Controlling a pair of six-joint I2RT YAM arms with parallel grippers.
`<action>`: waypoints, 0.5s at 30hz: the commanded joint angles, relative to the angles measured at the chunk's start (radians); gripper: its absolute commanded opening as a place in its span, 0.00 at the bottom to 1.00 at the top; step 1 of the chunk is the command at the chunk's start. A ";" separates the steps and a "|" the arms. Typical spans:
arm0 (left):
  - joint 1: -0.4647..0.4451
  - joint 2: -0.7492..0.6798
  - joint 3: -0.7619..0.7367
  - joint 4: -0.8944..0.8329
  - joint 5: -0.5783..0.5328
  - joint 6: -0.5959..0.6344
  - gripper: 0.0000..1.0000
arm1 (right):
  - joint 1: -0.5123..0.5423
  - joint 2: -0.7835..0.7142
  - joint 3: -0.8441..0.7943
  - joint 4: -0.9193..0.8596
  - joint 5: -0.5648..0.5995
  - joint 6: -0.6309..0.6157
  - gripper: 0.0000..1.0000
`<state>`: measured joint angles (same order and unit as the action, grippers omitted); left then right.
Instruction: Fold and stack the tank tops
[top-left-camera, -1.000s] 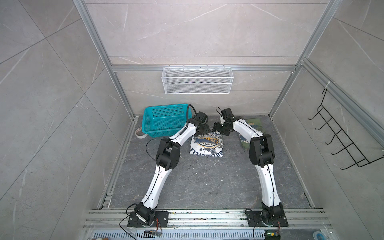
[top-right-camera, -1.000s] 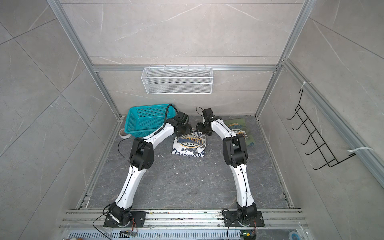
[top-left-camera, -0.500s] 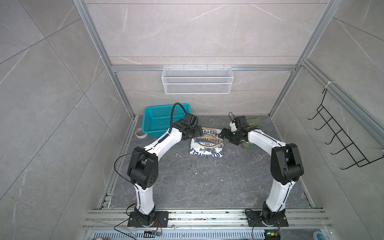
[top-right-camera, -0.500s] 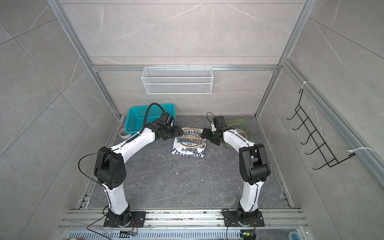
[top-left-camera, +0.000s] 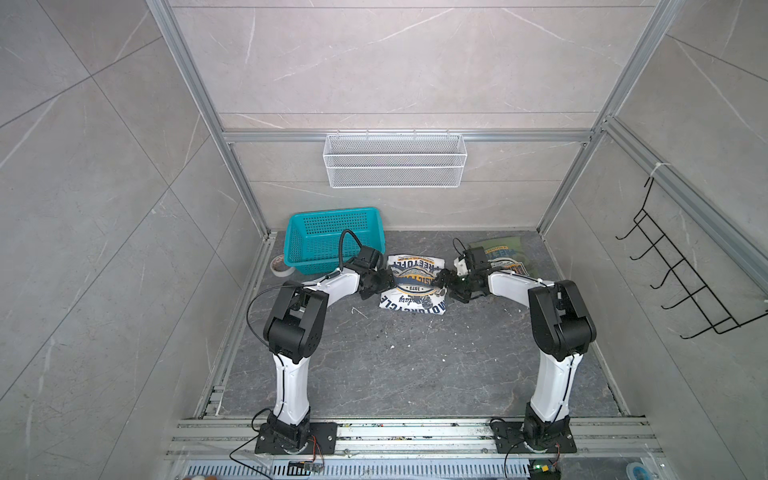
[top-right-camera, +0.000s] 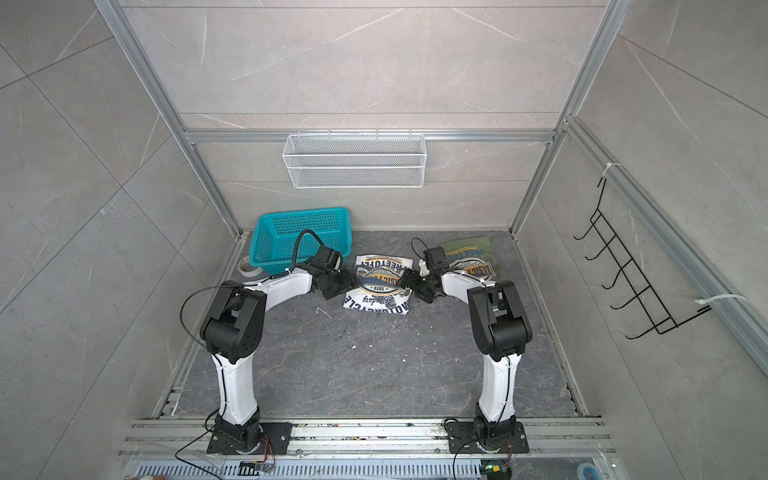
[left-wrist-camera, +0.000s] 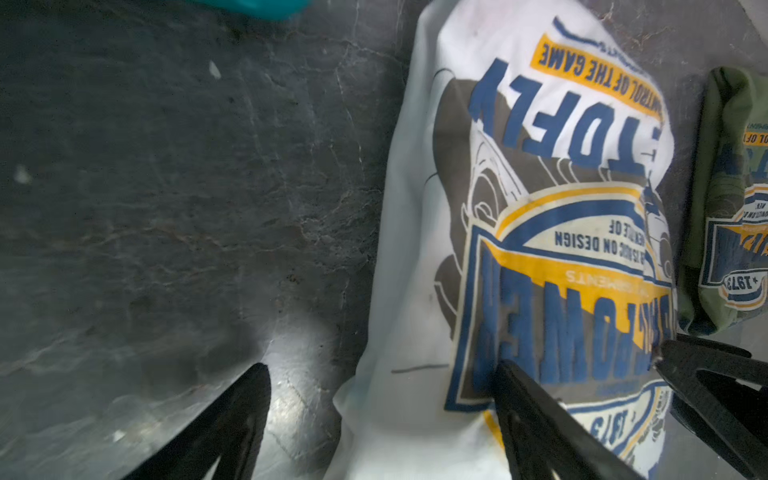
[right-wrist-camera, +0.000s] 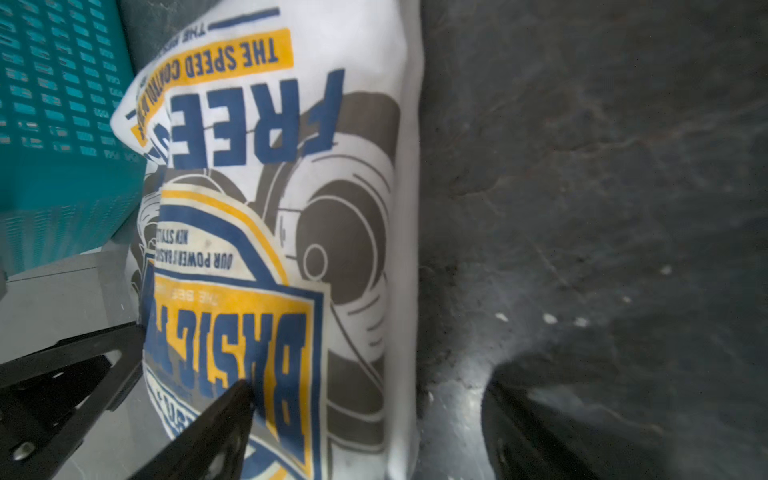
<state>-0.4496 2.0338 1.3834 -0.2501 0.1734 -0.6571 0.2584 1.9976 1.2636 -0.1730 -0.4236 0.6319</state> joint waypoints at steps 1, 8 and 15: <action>0.002 0.045 0.031 0.066 0.071 -0.023 0.84 | 0.023 0.053 -0.018 0.032 -0.023 0.027 0.83; -0.007 0.110 0.051 0.110 0.158 -0.064 0.74 | 0.042 0.091 -0.014 0.054 -0.041 0.047 0.71; -0.042 0.092 0.049 0.134 0.175 -0.081 0.52 | 0.042 0.065 -0.008 0.031 -0.010 0.031 0.46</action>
<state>-0.4732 2.1181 1.4239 -0.1272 0.3161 -0.7162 0.2890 2.0426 1.2644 -0.0921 -0.4564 0.6670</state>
